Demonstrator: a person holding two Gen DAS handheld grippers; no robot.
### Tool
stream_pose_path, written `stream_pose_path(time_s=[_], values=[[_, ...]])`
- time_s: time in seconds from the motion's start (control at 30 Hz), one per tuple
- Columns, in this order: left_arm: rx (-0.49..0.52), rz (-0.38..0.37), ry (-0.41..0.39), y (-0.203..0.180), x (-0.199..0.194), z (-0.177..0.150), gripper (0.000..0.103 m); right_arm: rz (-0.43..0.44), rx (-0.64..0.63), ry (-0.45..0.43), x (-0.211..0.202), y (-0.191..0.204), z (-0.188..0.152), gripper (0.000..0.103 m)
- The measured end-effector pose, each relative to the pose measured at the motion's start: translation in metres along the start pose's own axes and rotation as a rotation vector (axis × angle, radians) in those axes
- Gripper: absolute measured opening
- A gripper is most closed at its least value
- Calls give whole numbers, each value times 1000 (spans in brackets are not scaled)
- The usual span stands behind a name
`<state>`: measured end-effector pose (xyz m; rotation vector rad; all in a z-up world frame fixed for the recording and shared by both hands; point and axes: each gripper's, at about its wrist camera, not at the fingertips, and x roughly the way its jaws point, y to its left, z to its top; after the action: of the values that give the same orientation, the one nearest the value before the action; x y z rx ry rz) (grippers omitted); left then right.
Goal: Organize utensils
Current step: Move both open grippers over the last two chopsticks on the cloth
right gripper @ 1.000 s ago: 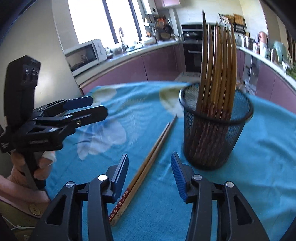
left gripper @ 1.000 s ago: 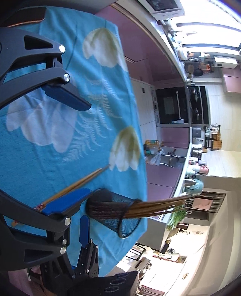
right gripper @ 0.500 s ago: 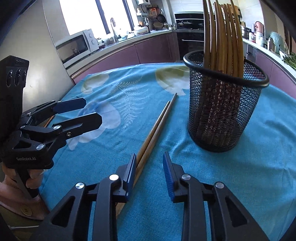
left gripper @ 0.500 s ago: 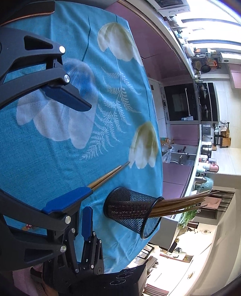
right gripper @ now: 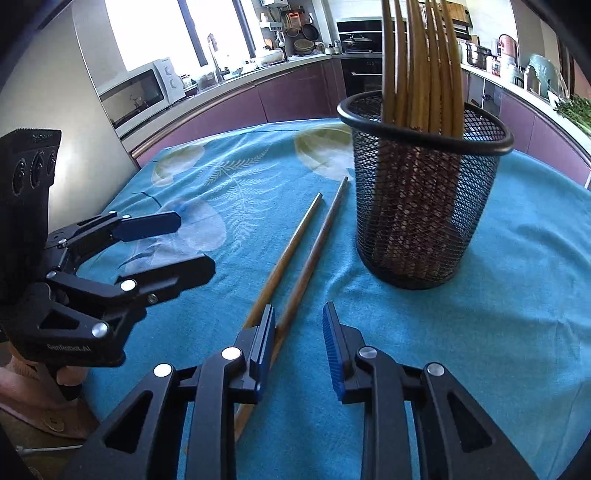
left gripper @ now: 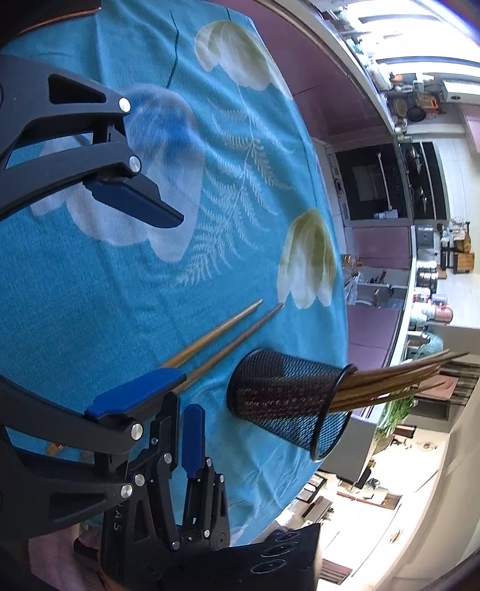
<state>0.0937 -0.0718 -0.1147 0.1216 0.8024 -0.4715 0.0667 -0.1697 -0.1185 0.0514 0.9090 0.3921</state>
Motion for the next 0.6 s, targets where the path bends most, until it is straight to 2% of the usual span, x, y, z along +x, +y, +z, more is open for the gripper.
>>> stream_pose_path(time_s=[0.2,0.4,0.5,0.6], values=[[31,-48,54,-15,19,4,68,16,17,5,-1,-5,-2,25],[33,-52,101,-19,36,6,57,28,21,5,-1,-6,-3,25],[44,-42,103,-21,38,5,57,30,20,5,-4,-8,-4,25],[51,-31,105,-20,39,4,52,32,18,6,-5,-9,-5,25]])
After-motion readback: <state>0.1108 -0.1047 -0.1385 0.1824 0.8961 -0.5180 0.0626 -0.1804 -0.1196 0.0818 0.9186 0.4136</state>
